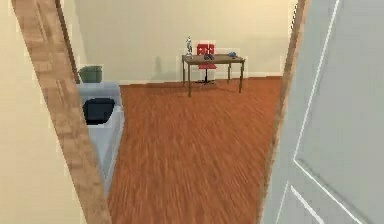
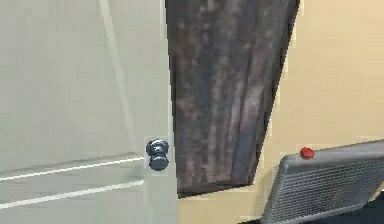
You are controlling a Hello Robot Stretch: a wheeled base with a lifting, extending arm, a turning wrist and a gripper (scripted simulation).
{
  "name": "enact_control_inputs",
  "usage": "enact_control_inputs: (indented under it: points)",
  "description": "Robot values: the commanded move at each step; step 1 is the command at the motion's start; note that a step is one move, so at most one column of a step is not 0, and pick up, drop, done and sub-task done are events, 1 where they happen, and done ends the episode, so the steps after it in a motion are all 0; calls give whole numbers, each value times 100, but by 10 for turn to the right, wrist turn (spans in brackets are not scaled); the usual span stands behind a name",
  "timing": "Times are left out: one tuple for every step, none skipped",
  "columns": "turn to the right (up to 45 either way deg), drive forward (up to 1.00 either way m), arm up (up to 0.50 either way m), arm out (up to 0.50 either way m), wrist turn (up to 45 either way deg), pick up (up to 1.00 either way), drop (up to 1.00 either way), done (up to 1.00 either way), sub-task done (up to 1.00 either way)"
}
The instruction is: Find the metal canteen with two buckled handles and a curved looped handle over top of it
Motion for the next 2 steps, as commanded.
enact_control_inputs:
  points:
    - [0,100,0,0,0,0,0,0,0]
    - [240,0,0,0,0,0,0,0,0]
